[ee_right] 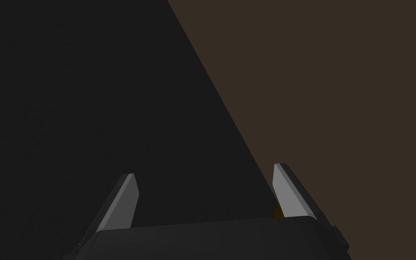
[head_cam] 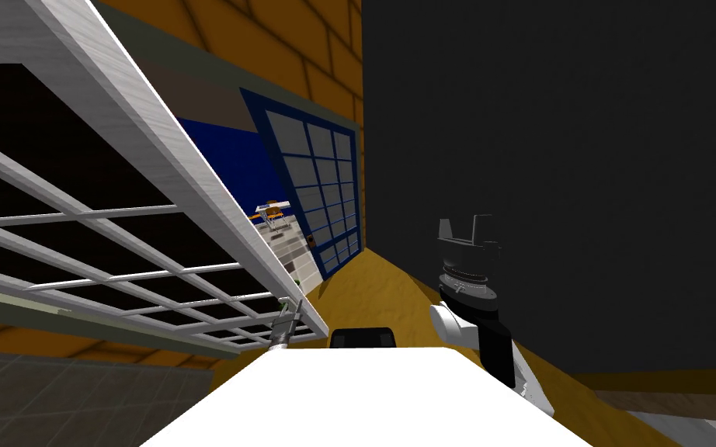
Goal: Pull the door open
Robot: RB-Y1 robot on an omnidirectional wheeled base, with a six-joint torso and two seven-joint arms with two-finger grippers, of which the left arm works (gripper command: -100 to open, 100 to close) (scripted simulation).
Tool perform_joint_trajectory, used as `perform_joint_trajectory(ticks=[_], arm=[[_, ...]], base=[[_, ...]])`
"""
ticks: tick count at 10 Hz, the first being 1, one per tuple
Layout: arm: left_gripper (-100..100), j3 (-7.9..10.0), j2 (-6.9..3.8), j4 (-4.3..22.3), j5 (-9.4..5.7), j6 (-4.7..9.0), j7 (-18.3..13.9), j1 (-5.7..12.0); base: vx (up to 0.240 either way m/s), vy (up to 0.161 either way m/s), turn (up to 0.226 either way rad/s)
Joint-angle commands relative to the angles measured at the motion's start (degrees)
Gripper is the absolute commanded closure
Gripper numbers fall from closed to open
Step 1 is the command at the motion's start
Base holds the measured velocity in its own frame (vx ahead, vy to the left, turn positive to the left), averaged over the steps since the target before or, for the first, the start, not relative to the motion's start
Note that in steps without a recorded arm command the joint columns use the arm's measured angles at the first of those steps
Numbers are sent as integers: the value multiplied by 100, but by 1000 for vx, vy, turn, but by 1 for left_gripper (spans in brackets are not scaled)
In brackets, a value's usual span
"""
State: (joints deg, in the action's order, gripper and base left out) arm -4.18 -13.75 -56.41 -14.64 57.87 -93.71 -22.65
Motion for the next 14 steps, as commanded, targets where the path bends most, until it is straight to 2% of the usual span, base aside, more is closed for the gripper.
perform_joint_trajectory(ticks=[1, 5, 6, 7, 12, 13, 14], arm=[[-100, 118, -51, 173, -78, 40, -18, -5], [-100, 246, -83, 614, -170, 284, -50, 193], [-100, 167, -57, 500, -121, 317, -64, 196], [100, 167, -57, 500, -121, 317, -64, 196], [100, 167, -57, 500, -121, 317, -64, 196], [-100, 90, -208, 400, -73, 326, -249, 26], [-100, 73, -253, 378, -63, 321, -300, -25]], base=[[-14, 21, -104], [-25, 38, -100], [-16, -1, -47], [-1, -18, 24], [2, -1, 0], [-133, -6, -65], [-187, -49, -78]])
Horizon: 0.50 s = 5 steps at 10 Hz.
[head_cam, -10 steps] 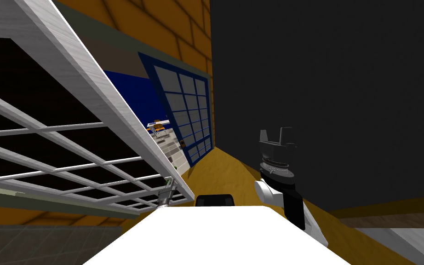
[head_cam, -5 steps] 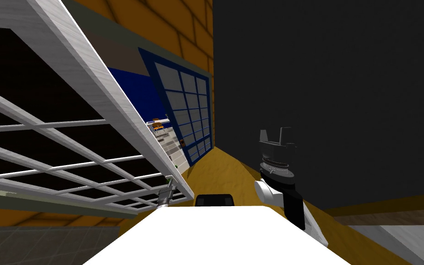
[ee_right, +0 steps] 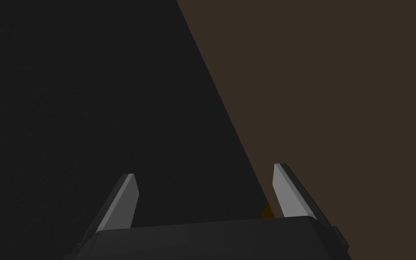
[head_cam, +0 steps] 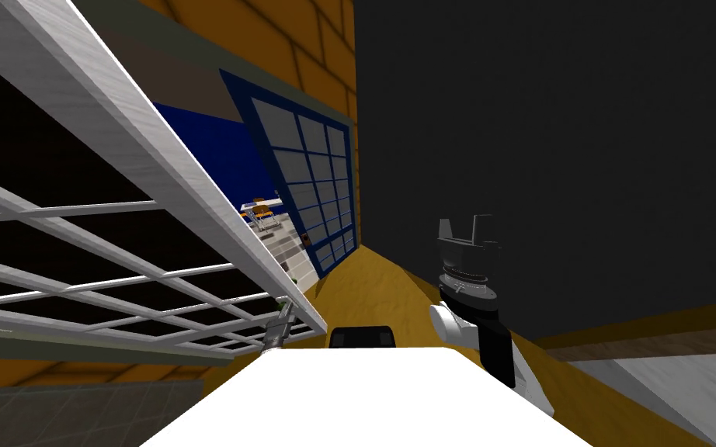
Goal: Pull the door open
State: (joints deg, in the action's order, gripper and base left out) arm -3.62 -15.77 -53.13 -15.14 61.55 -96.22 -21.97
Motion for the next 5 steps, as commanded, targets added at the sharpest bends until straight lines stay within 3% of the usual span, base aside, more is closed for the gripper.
perform_joint_trajectory(ticks=[1, 4, 5], arm=[[-100, -16, -144, 6, 8, -57, -155, -201], [-100, -99, -369, -101, 59, -81, -413, -461], [-100, -138, -269, -152, 82, -64, -329, -368]], base=[[-171, -43, -26], [-184, -37, 6], [-89, -51, 1]])
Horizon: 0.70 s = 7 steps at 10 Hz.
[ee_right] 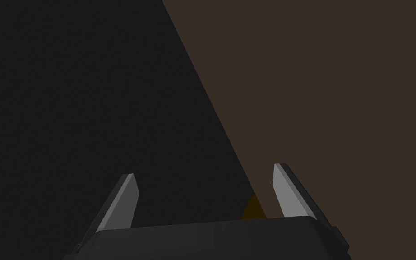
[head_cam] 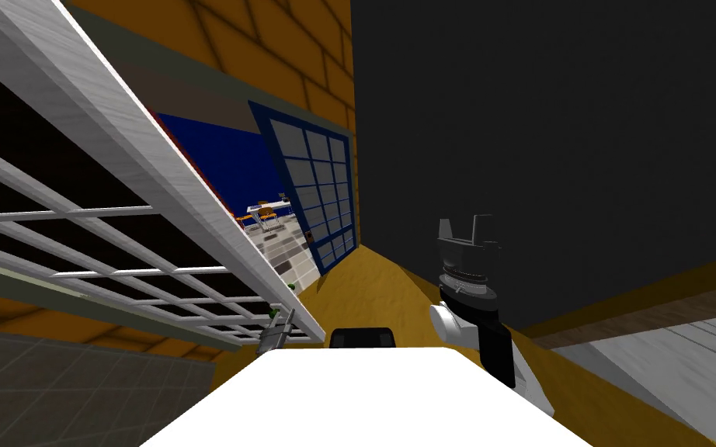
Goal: Pull the door open
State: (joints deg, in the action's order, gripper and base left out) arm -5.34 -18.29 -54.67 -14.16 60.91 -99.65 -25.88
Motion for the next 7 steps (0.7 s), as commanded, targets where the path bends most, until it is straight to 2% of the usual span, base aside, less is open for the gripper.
perform_joint_trajectory(ticks=[1, 4, 5, 6, 7], arm=[[-100, 58, 53, 167, -41, 55, 67, 132], [-100, 127, 116, 364, -90, 119, 147, 288], [-100, 33, 160, 272, -39, 117, 130, 240], [100, 33, 160, 272, -39, 117, 130, 240], [100, 33, 160, 272, -39, 117, 130, 240]], base=[[-74, 35, -121], [-31, 124, -113], [5, 38, -53], [0, -18, 24], [-2, -14, 36]])
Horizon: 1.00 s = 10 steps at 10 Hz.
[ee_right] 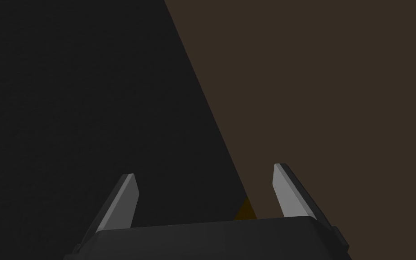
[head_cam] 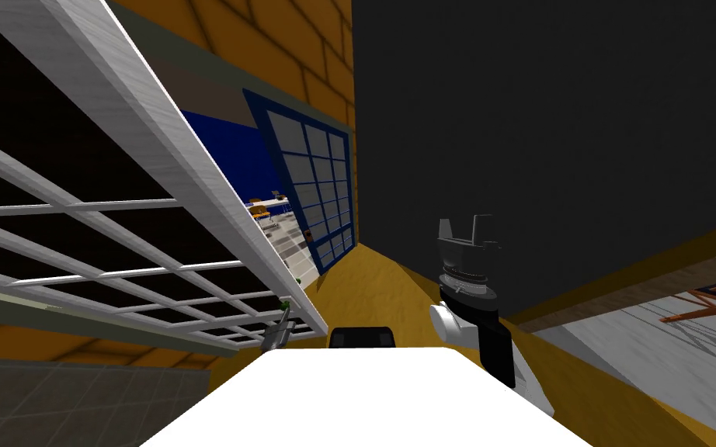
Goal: Pull the door open
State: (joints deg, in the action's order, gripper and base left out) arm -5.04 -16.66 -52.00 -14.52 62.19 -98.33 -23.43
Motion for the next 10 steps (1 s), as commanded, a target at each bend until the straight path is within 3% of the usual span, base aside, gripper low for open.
perform_joint_trajectory(ticks=[1, 4, 5, 8, 10], arm=[[100, 4, -2, 5, -3, -10, -1, -5], [100, 4, -2, 5, -3, -10, -1, -5], [-100, -58, -179, -50, 66, 58, -156, -191], [-100, -132, -388, -115, 147, 139, -340, -412], [-100, -89, -304, -95, 101, 36, -253, -269]], base=[[0, 0, 0], [0, 0, 0], [-134, -17, -9], [-216, 26, -6], [9, 33, -29]])
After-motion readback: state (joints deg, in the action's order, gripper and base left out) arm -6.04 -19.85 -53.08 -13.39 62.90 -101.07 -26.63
